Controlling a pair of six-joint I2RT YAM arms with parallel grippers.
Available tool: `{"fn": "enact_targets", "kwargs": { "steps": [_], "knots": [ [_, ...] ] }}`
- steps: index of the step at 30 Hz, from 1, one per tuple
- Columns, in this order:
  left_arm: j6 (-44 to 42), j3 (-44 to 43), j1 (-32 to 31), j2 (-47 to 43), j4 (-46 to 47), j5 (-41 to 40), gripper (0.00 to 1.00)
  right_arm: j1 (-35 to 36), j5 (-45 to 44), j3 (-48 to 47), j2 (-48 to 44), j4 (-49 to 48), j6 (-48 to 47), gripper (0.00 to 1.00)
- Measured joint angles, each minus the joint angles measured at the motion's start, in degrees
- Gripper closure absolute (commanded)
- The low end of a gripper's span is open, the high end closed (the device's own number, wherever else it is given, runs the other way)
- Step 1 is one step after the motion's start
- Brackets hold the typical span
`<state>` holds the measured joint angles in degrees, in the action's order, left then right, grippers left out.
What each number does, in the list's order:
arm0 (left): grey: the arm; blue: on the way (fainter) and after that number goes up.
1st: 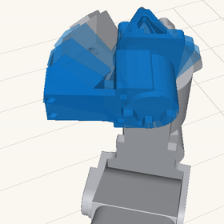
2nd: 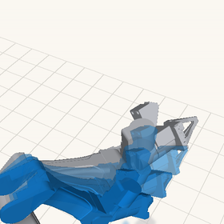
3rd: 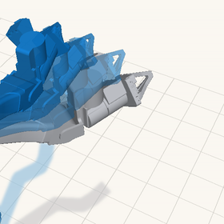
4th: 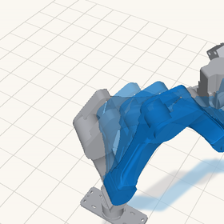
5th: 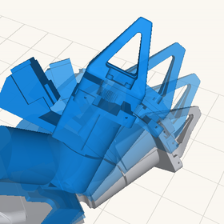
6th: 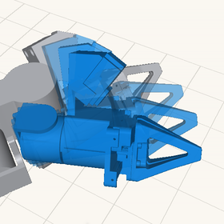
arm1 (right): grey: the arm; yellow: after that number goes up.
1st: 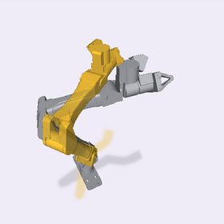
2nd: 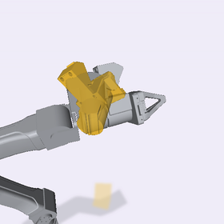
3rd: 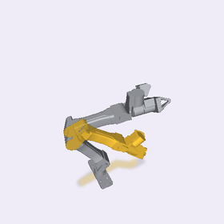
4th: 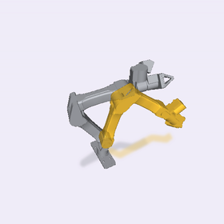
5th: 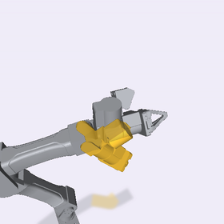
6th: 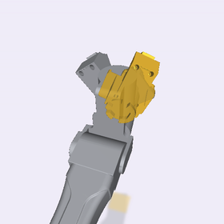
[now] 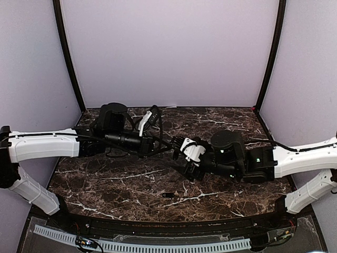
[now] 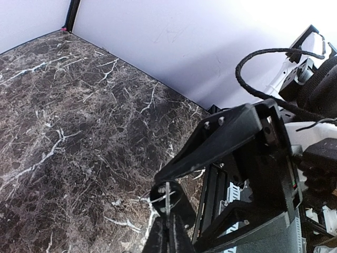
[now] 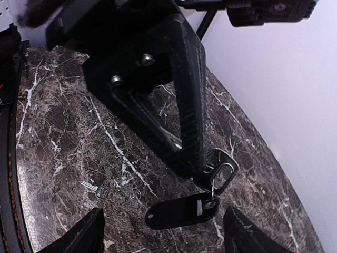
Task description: Remove the keys from the keyring
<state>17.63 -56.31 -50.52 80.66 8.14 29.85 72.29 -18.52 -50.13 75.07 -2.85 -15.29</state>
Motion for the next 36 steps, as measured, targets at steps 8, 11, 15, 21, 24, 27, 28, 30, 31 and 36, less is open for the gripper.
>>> {"fn": "enact_targets", "kwargs": {
  "steps": [8,11,15,21,24,27,28,30,31,36],
  "knots": [
    [-1.2,0.0,0.6,-2.2,0.0,1.7,1.00,-5.4,11.5,5.3,-13.1,-0.2,6.1,0.15],
    [-1.9,0.0,0.7,-2.7,-0.1,3.6,1.00,-10.9,20.5,7.5,-17.2,-2.1,9.7,0.15],
    [-2.7,0.0,0.8,-3.5,0.0,7.2,1.00,-16.8,34.5,8.5,-17.9,-6.5,15.2,0.18],
    [-3.6,-1.3,0.8,-3.8,0.1,16.4,1.00,-20.8,53.4,9.2,-12.1,-17.3,24.4,0.26],
    [-3.6,-2.5,0.8,-3.8,0.3,19.5,1.00,-21.8,60.4,9.1,-8.1,-21.8,28.3,0.30],
    [-3.7,-2.8,0.8,-3.8,0.7,22.2,1.00,-21.9,65.4,9.0,-5.2,-24.4,30.6,0.34],
    [-3.7,-2.9,0.8,-3.8,0.7,23.1,1.00,-21.9,67.0,8.9,-4.5,-24.9,31.2,0.34],
    [-3.5,-2.9,0.8,-3.8,0.8,24.7,1.00,-21.8,69.5,8.5,-3.4,-26.0,32.1,0.34],
    [-3.3,-2.9,0.8,-3.8,0.9,25.6,1.00,-21.9,70.6,8.3,-3.0,-26.6,32.5,0.33],
    [-2.6,-3.7,0.8,-3.5,1.2,29.0,1.00,-21.9,75.4,6.3,-1.7,-29.7,34.1,0.36]
  ]
}}
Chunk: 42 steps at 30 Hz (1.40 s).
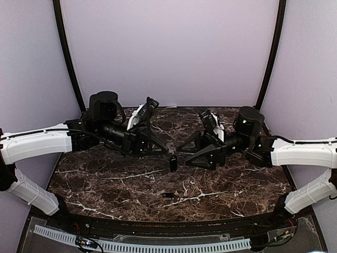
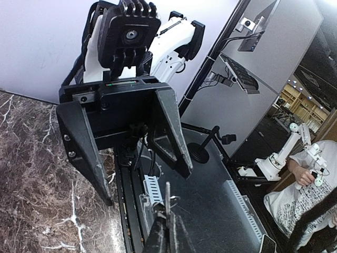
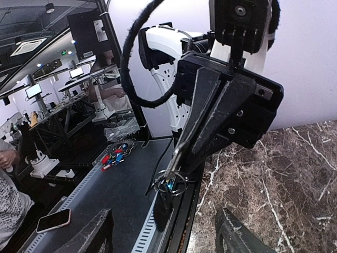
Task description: Remove the keys from the keyring
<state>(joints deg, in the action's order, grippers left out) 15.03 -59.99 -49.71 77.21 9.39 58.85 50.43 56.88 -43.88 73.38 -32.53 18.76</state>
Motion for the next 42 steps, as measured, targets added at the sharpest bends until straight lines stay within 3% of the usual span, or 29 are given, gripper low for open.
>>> {"fn": "enact_targets", "kwargs": {
  "steps": [7,17,26,42],
  "knots": [
    [0.7,-1.0,0.0,0.8,0.3,2.8,1.00,-0.1,2.4,-2.7,2.4,-1.9,0.0,0.43],
    [0.8,-1.5,0.0,1.7,0.4,4.3,1.00,0.3,6.0,-5.9,6.9,-3.4,1.2,0.61],
    [0.8,-1.9,0.0,1.8,0.4,4.3,1.00,1.7,8.0,-7.3,8.1,-4.3,2.1,0.99],
    [-0.6,-1.8,0.0,0.7,0.4,0.5,1.00,1.7,6.7,-5.5,7.5,-6.1,3.8,1.00]
  ]
}}
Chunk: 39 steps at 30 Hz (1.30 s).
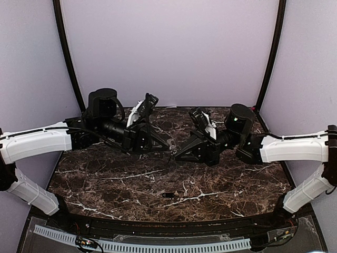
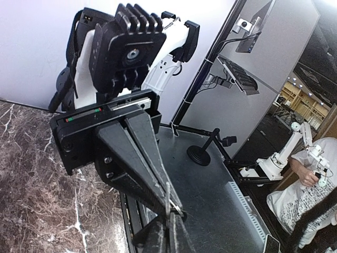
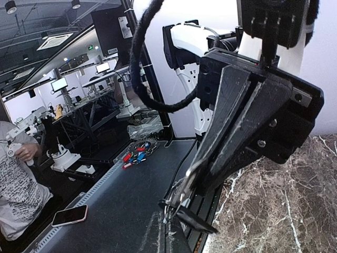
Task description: Remove the keys from the keyring
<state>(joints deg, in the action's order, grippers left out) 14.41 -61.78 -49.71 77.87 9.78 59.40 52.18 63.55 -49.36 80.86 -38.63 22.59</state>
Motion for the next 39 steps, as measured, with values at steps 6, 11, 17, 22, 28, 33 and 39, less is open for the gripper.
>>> {"fn": "enact_targets", "kwargs": {
  "steps": [6,11,17,22,28,33,39],
  "knots": [
    [-0.8,0.9,0.0,-1.6,0.4,-1.7,1.00,-0.1,-1.8,2.7,-0.5,-3.8,4.1,1.00],
    [-1.4,0.9,0.0,-1.7,0.4,-2.2,1.00,-0.2,-3.1,3.5,-0.5,-8.3,7.6,1.00],
    [-1.4,0.9,0.0,-1.7,0.9,-2.1,1.00,-1.7,-4.9,7.0,-2.0,-12.5,9.4,0.54],
    [-1.4,0.9,0.0,-1.7,0.9,-2.0,1.00,-2.7,-8.7,10.2,-4.8,-13.6,7.8,0.35],
    [-1.1,0.9,0.0,-1.7,1.1,-1.8,1.00,-1.5,-12.9,9.6,-8.6,-8.7,0.8,0.28],
    [-1.1,0.9,0.0,-1.7,1.3,-1.8,1.00,0.2,-14.9,6.4,-6.9,-3.1,-4.6,0.29],
    [-1.2,0.9,0.0,-1.7,1.2,-2.7,1.00,3.9,-18.7,2.5,-4.7,3.1,-9.3,0.32]
  ]
}}
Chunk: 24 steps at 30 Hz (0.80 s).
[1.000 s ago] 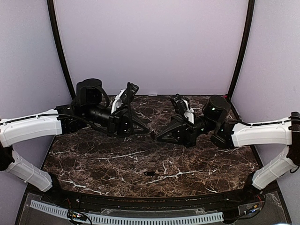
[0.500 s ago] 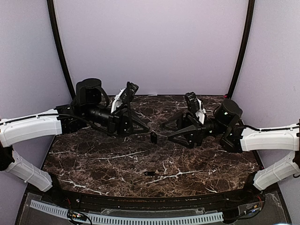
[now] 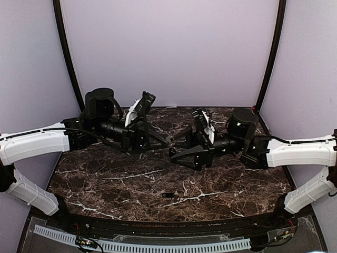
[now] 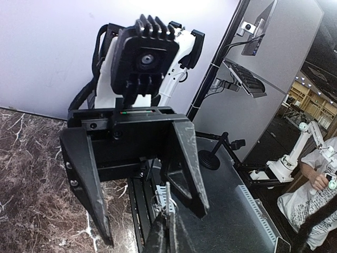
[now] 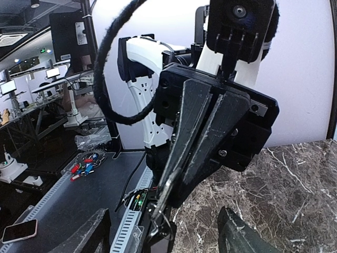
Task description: Remove the keys from the keyring
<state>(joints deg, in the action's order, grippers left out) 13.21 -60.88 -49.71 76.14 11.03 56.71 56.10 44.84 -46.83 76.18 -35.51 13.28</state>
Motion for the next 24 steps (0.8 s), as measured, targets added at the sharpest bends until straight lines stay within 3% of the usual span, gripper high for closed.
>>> {"fn": "enact_targets", "kwargs": {
  "steps": [3,6,7,16,21,24],
  "knots": [
    [-0.2,0.0,0.0,0.0,0.0,-0.4,1.00,1.8,-3.1,-1.1,0.1,3.1,-2.1,0.41],
    [-0.2,0.0,0.0,0.0,0.0,-0.6,1.00,2.9,-5.7,-1.9,0.1,5.4,-3.5,0.64],
    [-0.2,0.0,0.0,0.0,0.0,-0.6,1.00,3.1,-6.3,-2.1,0.1,6.0,-4.2,0.68],
    [-0.2,0.0,0.0,0.0,-0.4,-0.6,1.00,3.5,-8.5,-2.3,0.1,9.0,-6.3,0.83],
    [-0.2,0.0,0.0,0.0,-0.4,-0.6,1.00,3.5,-8.4,-2.3,0.1,9.0,-6.6,1.00],
    [-0.2,0.0,0.0,0.0,-0.4,-0.6,1.00,3.5,-8.2,-2.2,0.1,8.9,-6.4,1.00]
  ]
}}
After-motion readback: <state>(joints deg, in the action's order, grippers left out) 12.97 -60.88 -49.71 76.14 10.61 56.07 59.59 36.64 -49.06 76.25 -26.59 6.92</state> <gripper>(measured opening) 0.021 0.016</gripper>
